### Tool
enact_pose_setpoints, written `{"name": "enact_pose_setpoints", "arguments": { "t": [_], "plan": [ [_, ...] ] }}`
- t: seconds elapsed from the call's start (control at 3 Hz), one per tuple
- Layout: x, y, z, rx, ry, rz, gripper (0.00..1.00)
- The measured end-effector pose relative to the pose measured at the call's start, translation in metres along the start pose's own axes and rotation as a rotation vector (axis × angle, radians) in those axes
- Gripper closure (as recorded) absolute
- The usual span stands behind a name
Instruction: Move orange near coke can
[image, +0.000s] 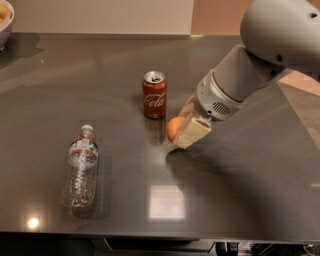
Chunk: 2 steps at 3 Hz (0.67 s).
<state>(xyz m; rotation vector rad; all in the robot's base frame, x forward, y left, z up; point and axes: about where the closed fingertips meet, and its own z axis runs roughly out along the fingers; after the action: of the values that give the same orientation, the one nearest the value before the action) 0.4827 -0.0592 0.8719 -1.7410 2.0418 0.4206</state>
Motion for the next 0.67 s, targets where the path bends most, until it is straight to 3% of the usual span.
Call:
{"name": "enact_pose_setpoints", "arguments": {
  "t": [0.67],
  "plan": [
    [0.0, -0.05, 0.015, 0.074, -0.005, 0.106, 1.0]
  ]
}}
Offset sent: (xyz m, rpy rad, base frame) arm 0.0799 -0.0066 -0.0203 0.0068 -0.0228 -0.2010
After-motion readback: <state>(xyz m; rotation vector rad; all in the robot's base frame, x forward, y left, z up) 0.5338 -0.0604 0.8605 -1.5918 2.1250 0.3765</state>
